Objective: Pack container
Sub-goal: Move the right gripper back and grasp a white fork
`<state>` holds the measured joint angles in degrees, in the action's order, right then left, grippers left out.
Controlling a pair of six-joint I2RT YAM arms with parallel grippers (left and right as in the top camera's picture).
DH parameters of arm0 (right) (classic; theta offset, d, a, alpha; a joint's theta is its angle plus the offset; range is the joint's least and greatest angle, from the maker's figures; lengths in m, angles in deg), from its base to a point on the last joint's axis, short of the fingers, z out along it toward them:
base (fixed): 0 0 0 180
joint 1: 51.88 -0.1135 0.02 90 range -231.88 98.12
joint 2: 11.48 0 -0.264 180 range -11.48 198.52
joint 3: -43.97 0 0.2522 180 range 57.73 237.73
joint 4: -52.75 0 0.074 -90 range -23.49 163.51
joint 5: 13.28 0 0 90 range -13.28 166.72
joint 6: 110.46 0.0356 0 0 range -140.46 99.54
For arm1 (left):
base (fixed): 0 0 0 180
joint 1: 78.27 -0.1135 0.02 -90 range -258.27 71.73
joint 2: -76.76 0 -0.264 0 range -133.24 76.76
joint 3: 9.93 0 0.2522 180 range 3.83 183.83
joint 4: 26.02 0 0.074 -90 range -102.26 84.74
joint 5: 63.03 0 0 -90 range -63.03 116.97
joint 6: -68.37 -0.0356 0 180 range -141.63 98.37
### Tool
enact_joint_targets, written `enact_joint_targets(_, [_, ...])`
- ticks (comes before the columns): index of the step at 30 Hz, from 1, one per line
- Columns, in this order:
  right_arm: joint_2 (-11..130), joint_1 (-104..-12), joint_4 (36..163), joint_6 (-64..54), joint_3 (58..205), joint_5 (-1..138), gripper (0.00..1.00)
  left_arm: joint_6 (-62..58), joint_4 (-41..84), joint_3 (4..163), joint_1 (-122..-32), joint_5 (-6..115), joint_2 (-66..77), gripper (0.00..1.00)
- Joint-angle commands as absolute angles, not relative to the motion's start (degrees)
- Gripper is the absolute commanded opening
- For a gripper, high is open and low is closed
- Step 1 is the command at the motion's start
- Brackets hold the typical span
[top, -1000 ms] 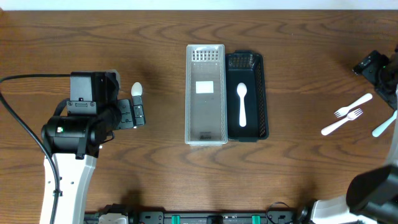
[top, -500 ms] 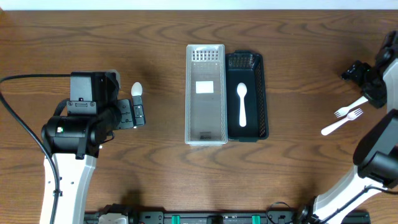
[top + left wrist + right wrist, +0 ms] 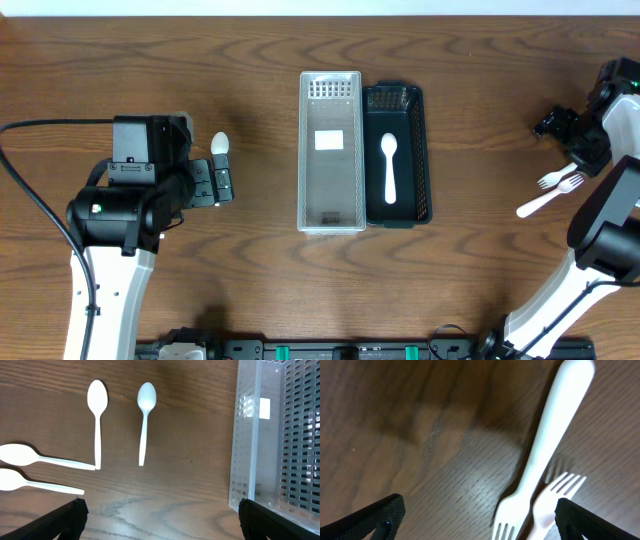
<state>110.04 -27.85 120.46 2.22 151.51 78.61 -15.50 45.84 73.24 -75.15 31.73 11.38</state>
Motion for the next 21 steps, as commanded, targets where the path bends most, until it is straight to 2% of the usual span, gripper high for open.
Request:
enact_joint_targets(1, [111.2, -28.3, 120.4, 1.3, 151.1, 78.2, 0.99, -16.0, 46.0, 74.6, -75.0, 31.9, 11.3, 0.98])
enact_joint_targets(21, [111.5, -28.3, 118.7, 1.3, 149.7, 79.5, 0.99, -16.0, 46.0, 74.6, -75.0, 31.9, 11.3, 0.98])
